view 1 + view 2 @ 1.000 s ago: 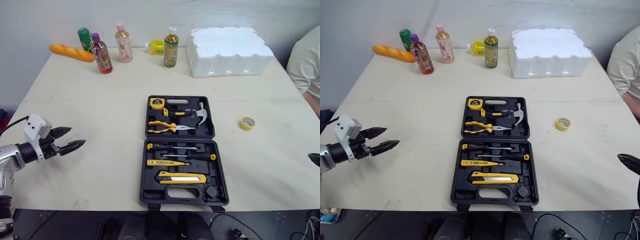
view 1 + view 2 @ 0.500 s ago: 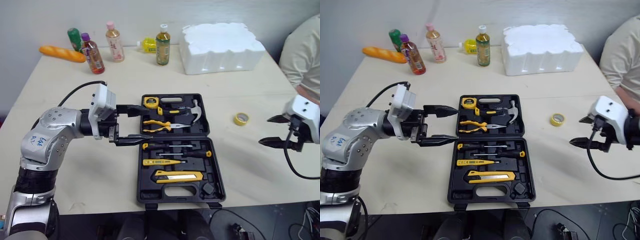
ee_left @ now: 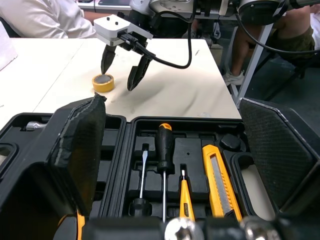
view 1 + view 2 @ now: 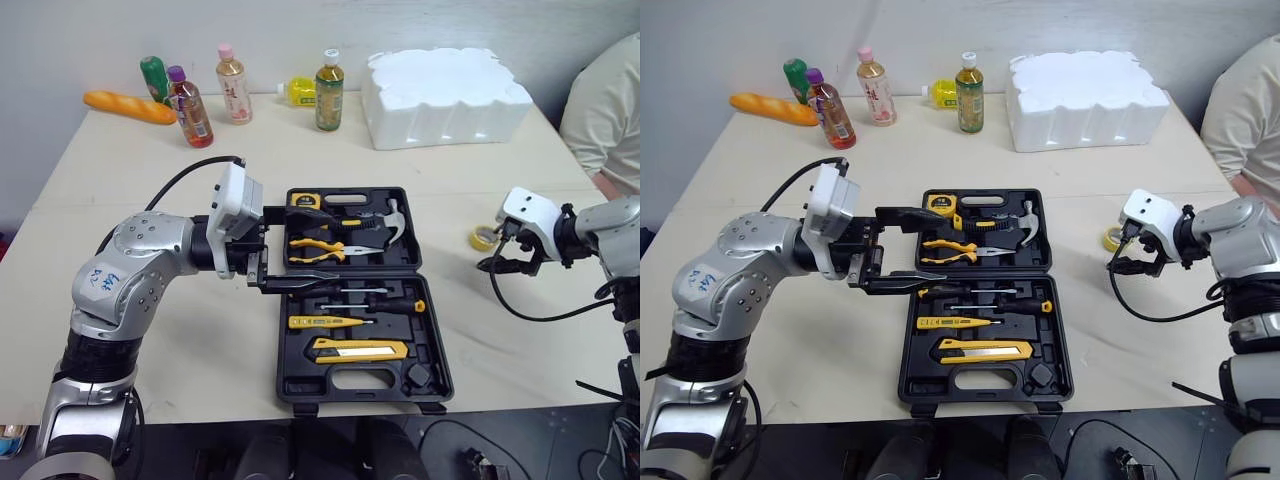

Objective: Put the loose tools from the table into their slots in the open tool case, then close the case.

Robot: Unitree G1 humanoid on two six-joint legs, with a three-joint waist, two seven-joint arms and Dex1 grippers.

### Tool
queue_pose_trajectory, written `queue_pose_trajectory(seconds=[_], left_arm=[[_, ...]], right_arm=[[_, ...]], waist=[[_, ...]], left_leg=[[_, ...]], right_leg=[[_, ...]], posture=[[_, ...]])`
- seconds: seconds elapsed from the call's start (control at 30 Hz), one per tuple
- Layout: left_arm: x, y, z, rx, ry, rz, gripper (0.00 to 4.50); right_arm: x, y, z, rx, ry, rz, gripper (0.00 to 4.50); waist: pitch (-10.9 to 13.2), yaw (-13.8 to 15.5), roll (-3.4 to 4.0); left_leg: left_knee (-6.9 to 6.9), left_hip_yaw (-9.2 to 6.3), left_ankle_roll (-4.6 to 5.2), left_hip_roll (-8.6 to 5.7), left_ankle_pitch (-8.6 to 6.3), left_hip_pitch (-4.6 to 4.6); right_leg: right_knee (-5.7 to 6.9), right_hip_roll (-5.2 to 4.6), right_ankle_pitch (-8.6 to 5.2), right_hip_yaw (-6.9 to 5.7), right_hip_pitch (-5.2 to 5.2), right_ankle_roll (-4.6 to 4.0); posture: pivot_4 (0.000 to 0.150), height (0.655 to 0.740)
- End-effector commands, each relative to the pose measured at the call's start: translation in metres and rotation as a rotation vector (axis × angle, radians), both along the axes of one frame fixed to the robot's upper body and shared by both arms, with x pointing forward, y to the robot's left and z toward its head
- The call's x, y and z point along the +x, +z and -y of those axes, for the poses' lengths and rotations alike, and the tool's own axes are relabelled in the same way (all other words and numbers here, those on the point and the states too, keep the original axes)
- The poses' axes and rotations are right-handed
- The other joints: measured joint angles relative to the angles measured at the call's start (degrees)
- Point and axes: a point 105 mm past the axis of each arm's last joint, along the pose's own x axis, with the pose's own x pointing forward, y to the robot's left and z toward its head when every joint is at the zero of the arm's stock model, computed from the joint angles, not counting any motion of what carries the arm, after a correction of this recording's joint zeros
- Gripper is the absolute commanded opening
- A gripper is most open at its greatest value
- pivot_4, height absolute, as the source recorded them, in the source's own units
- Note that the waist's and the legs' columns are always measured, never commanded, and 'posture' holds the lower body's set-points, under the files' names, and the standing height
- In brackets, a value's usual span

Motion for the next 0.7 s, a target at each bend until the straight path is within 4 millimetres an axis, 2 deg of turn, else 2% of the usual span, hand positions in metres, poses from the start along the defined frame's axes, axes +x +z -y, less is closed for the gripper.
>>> queue_pose_trajectory(seconds=[0.03, 0.1, 0.17, 0.23, 0.4, 0.43, 0.6, 0.7], left_arm=[[0.0, 0.007, 0.0, -0.018, 0.01, 0.031, 4.45], [0.003, 0.006, 0.001, -0.021, 0.021, 0.033, 4.45], [0.004, 0.005, 0.002, -0.023, 0.02, 0.034, 4.5], [0.005, 0.005, 0.004, -0.023, 0.019, 0.036, 4.5], [0.007, 0.006, 0.008, -0.025, 0.01, 0.049, 4.5], [0.006, 0.005, 0.009, -0.02, -0.002, 0.051, 4.5], [-0.006, -0.007, 0.011, 0.049, -0.065, 0.042, 4.5], [-0.014, -0.014, 0.01, 0.066, -0.105, 0.023, 4.5]], right_arm=[[0.005, 0.01, 0.002, -0.014, 0.001, 0.035, 4.5], [0.008, 0.002, 0.0, -0.01, -0.005, 0.026, 4.5], [0.015, 0.001, -0.004, 0.022, -0.028, 0.044, 3.93], [0.02, 0.0, -0.004, 0.02, -0.045, 0.065, 3.08], [0.023, 0.003, 0.001, -0.003, -0.052, 0.1, 0.43], [0.021, 0.006, 0.0, -0.008, -0.032, 0.106, 0.05], [0.005, 0.025, -0.013, -0.034, 0.102, 0.112, 0.05], [-0.013, 0.035, -0.028, -0.015, 0.184, 0.115, 0.05]], waist=[[0.0, -0.02, 0.0], [0.0, -0.08, 0.0], [0.0, -0.19, 0.0], [0.0, -0.31, 0.0], [0.0, -0.24, 0.0], [0.0, -0.18, 0.0], [0.02, -0.03, 0.03], [0.02, 0.0, 0.03]], left_leg=[[0.0, 0.0, 0.0, 0.0, 0.0, 0.0], [0.0, 0.01, 0.0, 0.0, 0.0, 0.0], [0.0, 0.04, -0.01, 0.01, 0.0, 0.04], [0.0, 0.07, -0.02, 0.03, 0.0, 0.06], [0.0, 0.11, -0.03, 0.03, 0.0, 0.08], [0.01, 0.12, -0.03, 0.03, 0.0, 0.08], [-0.02, 0.12, -0.03, 0.03, -0.01, 0.06], [-0.01, 0.12, -0.03, 0.05, -0.03, 0.06]], right_leg=[[0.0, 0.01, 0.0, 0.0, 0.0, 0.0], [0.0, 0.01, 0.0, 0.0, 0.0, 0.0], [0.01, 0.02, 0.0, 0.05, 0.01, 0.0], [0.04, 0.06, 0.0, 0.07, 0.0, 0.0], [0.08, 0.07, 0.0, 0.12, 0.01, 0.0], [0.08, 0.07, 0.01, 0.13, 0.02, 0.01], [0.14, 0.09, 0.02, 0.14, 0.0, 0.03], [0.14, 0.11, 0.02, 0.13, 0.0, 0.03]], posture=[[0.15, 0.7383], [0.15, 0.7383], [0.15, 0.7383], [0.15, 0.7383], [0.15, 0.7383], [0.15, 0.7383], [0.15, 0.7383], [0.15, 0.7383]])
